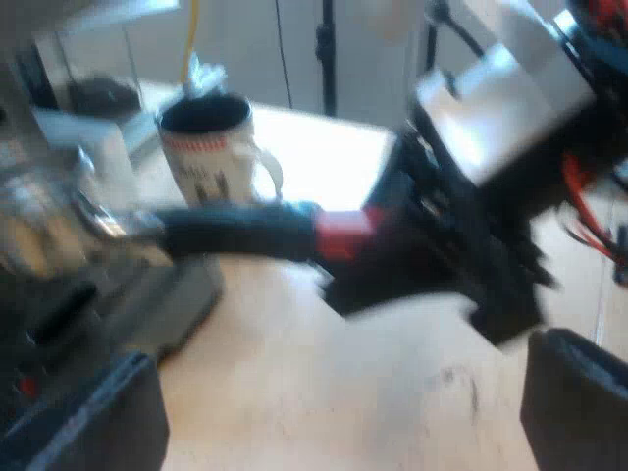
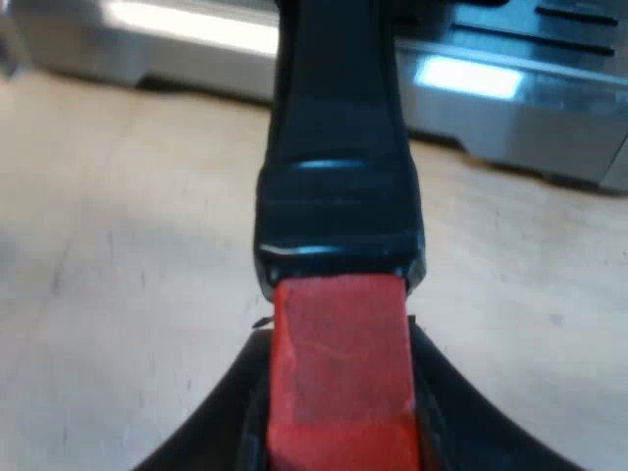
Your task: Grind coffee beans and then tamp
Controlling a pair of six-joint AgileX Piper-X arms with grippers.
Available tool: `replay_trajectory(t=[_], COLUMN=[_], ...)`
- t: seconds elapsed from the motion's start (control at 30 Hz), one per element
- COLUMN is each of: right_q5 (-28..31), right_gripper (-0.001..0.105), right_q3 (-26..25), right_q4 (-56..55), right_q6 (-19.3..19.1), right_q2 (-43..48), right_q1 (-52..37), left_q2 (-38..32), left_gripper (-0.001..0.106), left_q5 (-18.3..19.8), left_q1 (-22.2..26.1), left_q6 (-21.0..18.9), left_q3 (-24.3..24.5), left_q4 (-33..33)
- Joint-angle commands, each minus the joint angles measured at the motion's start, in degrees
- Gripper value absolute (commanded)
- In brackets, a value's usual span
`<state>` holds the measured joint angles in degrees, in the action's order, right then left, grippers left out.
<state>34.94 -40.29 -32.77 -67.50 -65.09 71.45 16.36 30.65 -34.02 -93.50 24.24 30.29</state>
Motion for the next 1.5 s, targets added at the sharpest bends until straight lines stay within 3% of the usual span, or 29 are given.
replay_trajectory(t=[0.03,0.17,0.37,0.43,0.57,0.87,1.07,1.4,1.5], right_q5=[0.9,-2.2,-7.1,-8.3,-9.6,-10.0,-11.9,-17.1,-17.6], right_gripper=[0.0,0.0,0.0,0.0,0.0,0.0,0.0,0.0,0.0], right_q3=[-0.7,0.7,3.4,4.2,5.6,11.7,14.1,14.5,14.8], right_q4=[0.2,-0.6,-0.5,-0.5,0.6,8.3,14.1,16.7,16.2], right_q6=[-3.1,-6.1,-14.4,-18.9,-21.2,-19.2,-16.7,-16.7,-14.6], right_q2=[3.0,7.0,12.7,13.3,12.8,7.5,1.8,-5.3,-5.8], right_q1=[1.4,3.5,4.2,4.2,4.0,3.8,0.7,-2.0,-2.0], left_q2=[-0.2,-0.2,-0.2,-0.2,1.4,15.6,23.3,29.1,31.1], left_gripper=[0.076,0.08,0.08,0.08,0.08,0.08,0.08,0.08,0.08], left_q5=[-2.0,-3.1,-3.1,-3.1,-4.4,-4.3,-4.9,-12.3,-15.8], left_q1=[-0.3,-0.3,-0.3,-0.3,-0.3,-0.7,-4.1,-8.3,-8.3], left_q6=[0.0,-1.3,-1.6,-1.6,-2.0,-0.4,-0.4,0.0,-0.2], left_q3=[2.3,3.9,4.3,4.3,4.3,4.3,4.3,4.3,4.3], left_q4=[-1.0,-0.8,2.4,2.6,2.4,1.7,0.1,-1.7,-1.9])
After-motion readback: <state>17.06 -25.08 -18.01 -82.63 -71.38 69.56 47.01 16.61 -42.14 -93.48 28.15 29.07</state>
